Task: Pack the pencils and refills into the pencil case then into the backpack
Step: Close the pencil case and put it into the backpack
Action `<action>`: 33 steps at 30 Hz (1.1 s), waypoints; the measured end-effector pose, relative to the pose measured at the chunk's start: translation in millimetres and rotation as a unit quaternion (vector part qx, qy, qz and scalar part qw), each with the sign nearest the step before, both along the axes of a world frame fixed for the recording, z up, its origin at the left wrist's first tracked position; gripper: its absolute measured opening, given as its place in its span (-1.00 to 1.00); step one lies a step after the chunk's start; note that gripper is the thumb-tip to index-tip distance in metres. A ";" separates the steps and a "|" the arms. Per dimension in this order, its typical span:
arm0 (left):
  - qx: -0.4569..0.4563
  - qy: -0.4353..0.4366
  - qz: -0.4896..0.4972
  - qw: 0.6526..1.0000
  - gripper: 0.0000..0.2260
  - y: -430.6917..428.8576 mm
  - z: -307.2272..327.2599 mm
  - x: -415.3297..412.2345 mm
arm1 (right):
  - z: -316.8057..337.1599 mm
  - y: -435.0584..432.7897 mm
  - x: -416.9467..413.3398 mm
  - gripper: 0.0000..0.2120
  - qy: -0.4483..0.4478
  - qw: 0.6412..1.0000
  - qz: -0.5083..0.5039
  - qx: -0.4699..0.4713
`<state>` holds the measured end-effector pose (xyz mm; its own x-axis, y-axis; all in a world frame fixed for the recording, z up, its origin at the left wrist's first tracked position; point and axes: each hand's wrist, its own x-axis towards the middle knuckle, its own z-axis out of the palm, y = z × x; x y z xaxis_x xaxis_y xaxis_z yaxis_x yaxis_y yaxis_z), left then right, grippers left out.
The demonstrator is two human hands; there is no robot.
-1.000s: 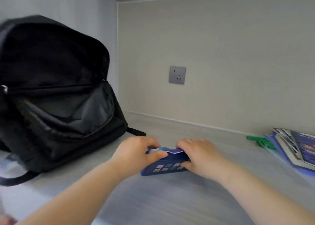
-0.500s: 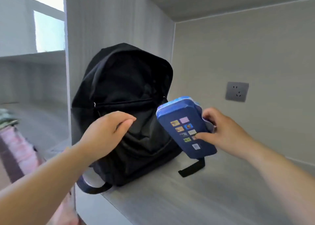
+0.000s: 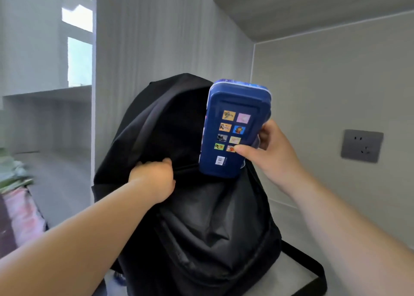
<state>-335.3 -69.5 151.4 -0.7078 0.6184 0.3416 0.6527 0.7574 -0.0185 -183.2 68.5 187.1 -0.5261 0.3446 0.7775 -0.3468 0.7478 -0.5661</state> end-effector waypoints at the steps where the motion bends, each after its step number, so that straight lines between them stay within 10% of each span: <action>1: 0.005 0.005 -0.005 1.000 -0.66 -0.3 -1.9 -1.2 | -1.8 1.7 -6.5 -0.64 0.003 1.000 0.006 0.000; 8: 0.122 0.135 -0.111 0.977 -0.81 -21.3 -22.4 1.8 | -4.1 1.4 -29.4 -0.60 0.059 0.998 0.034 0.002; 15: 0.147 0.215 -0.154 0.953 -0.66 -32.7 -28.2 8.2 | -1.7 -3.6 -39.8 -0.64 -0.084 0.979 -0.049 0.180; 23: 0.181 0.178 -0.119 0.960 -0.81 -32.5 -33.4 2.3 | 24.9 1.8 -61.8 -0.66 -0.308 0.833 -0.198 0.415; 33: 0.241 0.104 -0.166 0.950 -0.72 -38.7 -36.1 -10.7 | 16.0 -28.0 -123.6 -0.67 -0.490 0.705 -0.218 0.463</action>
